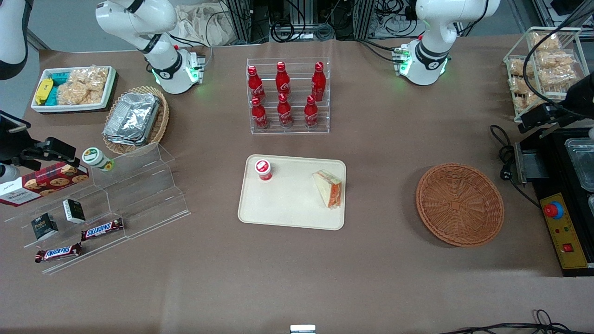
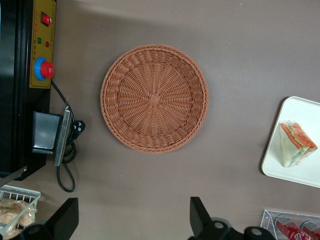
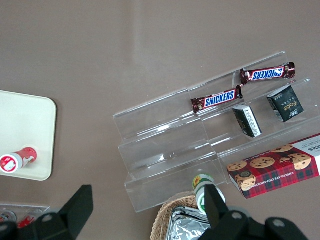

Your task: Place sandwich from basket to tray

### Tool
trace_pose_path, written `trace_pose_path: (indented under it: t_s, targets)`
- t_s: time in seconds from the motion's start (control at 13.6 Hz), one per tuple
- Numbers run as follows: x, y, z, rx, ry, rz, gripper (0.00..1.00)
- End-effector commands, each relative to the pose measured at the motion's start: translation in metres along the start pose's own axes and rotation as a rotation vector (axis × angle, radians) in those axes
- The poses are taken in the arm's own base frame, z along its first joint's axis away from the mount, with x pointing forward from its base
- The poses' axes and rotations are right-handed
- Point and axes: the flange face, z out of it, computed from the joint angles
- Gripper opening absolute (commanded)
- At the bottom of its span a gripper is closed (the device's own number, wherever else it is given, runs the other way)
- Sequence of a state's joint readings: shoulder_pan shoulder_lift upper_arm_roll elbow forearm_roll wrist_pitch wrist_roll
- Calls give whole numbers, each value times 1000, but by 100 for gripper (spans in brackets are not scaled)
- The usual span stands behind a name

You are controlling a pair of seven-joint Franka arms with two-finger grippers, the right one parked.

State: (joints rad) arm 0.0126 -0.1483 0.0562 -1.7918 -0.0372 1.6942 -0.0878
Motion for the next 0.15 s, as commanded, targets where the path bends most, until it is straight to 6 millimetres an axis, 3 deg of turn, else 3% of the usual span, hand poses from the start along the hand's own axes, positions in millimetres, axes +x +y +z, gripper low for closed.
trace_pose_path:
  t_s: [0.0,0.07]
  targets:
    - [-13,18,2,73,21,73,100]
    - [-13,41,6,135,25,97,100]
